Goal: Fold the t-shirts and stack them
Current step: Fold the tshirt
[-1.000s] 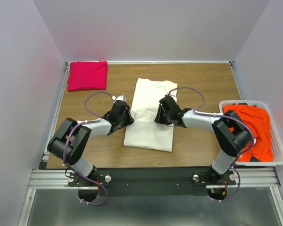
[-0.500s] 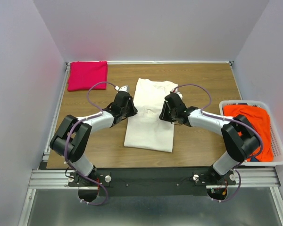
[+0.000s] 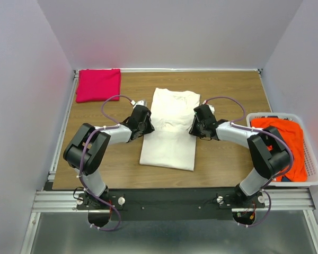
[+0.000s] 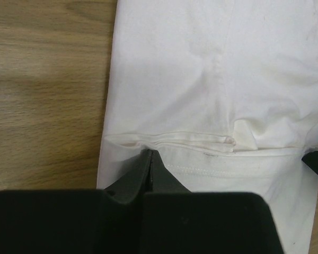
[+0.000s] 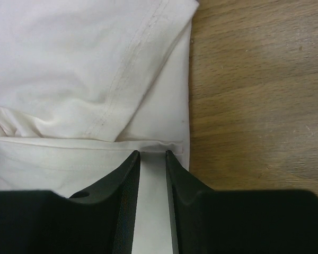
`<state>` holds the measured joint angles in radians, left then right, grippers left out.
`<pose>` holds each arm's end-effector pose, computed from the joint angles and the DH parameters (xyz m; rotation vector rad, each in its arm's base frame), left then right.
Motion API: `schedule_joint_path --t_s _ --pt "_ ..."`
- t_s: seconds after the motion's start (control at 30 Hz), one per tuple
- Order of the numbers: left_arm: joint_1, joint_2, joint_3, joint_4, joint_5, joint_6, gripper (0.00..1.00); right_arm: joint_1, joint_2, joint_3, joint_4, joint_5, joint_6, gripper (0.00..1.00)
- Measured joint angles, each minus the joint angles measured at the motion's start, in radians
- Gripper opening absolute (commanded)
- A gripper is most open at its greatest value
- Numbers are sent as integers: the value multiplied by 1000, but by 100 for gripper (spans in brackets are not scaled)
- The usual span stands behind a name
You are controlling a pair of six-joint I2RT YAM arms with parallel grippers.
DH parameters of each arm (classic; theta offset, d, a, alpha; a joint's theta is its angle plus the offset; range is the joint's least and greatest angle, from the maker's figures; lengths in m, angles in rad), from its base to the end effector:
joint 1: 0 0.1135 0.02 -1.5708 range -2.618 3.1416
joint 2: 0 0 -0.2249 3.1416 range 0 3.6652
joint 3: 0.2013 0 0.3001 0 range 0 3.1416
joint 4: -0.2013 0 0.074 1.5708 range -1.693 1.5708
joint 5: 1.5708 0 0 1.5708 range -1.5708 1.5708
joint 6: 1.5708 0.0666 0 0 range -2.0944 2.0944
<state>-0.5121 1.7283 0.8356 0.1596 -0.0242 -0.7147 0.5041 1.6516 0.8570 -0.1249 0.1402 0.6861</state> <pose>0.3416 -0.1902 0.0502 -0.2533 2.3654 -0.5861 0.3301 0.1714 0.0586 0.2870 2.4912 0.3288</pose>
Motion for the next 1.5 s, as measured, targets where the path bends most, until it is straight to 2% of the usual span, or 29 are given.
schedule_joint_path --t_s 0.6,0.93,1.07,1.33,1.5 --pt "8 -61 -135 128 -14 -76 0 -2 97 87 55 -1 -52 33" --pt "37 -72 -128 102 -13 -62 0 -13 68 60 51 -3 -52 34" --pt "56 -75 -121 84 -12 -51 4 -34 42 50 19 -11 -59 34" --pt "84 -75 -96 48 -7 -15 4 -71 23 40 -46 -26 -74 34" --pt "92 -78 -78 33 19 10 20 -76 -39 40 -81 -41 -78 34"
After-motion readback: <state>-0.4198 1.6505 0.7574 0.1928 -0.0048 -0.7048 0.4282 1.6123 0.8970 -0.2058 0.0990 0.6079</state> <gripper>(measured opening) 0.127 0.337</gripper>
